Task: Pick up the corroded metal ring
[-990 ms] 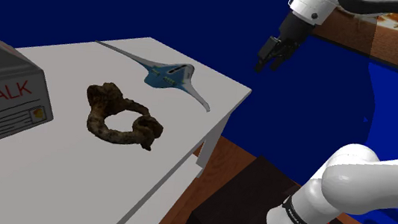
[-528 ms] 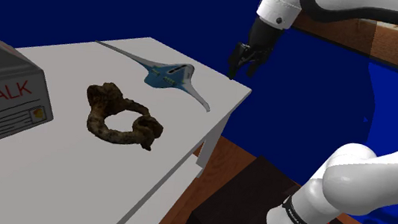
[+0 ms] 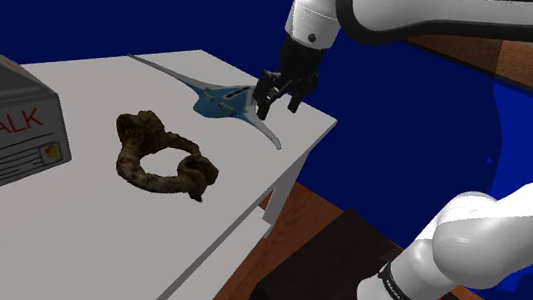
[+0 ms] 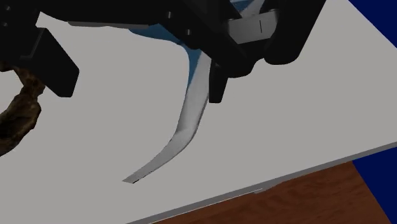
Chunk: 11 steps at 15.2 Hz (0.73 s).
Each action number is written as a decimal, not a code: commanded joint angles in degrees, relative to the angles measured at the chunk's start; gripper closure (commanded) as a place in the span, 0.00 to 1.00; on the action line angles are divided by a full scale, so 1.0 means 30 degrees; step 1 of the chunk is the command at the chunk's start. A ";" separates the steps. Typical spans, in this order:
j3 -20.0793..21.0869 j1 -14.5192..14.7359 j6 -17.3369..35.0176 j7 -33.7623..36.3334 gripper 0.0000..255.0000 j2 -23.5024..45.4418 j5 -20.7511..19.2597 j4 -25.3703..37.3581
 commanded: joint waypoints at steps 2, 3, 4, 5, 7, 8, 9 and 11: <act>0.1156 0.0097 0.0327 0.1335 0.00 0.1952 -0.0383 0.1191; 0.1516 0.0121 0.0429 0.1773 0.00 0.2643 -0.0587 0.1617; 0.1867 0.0153 0.0515 0.2222 0.00 0.3353 -0.0824 0.2064; 0.2207 0.0197 0.0583 0.2682 0.00 0.4082 -0.1095 0.2533; 0.2847 0.0329 0.0659 0.3632 0.00 0.5597 -0.1733 0.3541; 0.3130 0.0436 0.0663 0.4119 0.00 0.6383 -0.2100 0.4081; 0.3384 0.0577 0.0643 0.4609 0.00 0.7188 -0.2494 0.4646; 0.3810 0.0948 0.0526 0.5581 0.00 0.8841 -0.3343 0.5855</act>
